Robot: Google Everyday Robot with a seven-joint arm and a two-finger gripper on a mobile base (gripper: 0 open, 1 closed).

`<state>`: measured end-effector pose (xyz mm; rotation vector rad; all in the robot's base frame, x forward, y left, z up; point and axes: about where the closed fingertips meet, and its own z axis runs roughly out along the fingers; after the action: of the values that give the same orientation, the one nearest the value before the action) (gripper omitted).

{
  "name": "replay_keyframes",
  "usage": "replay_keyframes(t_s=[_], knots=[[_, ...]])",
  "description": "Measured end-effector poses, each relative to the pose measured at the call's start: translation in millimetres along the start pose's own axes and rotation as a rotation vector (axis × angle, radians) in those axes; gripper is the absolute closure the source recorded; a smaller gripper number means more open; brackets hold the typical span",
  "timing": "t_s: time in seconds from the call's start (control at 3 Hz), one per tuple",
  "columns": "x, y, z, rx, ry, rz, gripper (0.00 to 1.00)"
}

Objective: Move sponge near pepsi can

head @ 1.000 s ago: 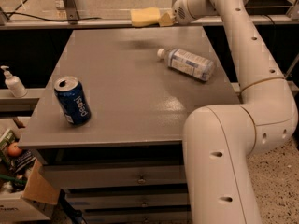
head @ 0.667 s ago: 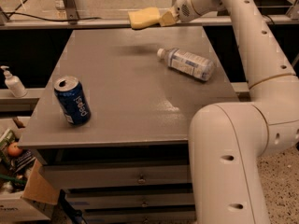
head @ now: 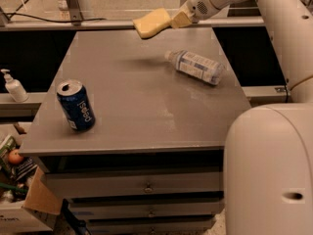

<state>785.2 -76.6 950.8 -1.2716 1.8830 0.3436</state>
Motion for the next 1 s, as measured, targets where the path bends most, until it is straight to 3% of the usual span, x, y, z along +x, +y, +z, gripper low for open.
replay_keyframes(t_s=[0.33, 0.67, 1.0], knots=[[-6, 26, -28, 0.014, 0.021, -0.092, 1.00], [7, 48, -14, -0.033, 0.056, -0.090, 1.00], [3, 49, -12, -0.040, 0.056, -0.102, 1.00]])
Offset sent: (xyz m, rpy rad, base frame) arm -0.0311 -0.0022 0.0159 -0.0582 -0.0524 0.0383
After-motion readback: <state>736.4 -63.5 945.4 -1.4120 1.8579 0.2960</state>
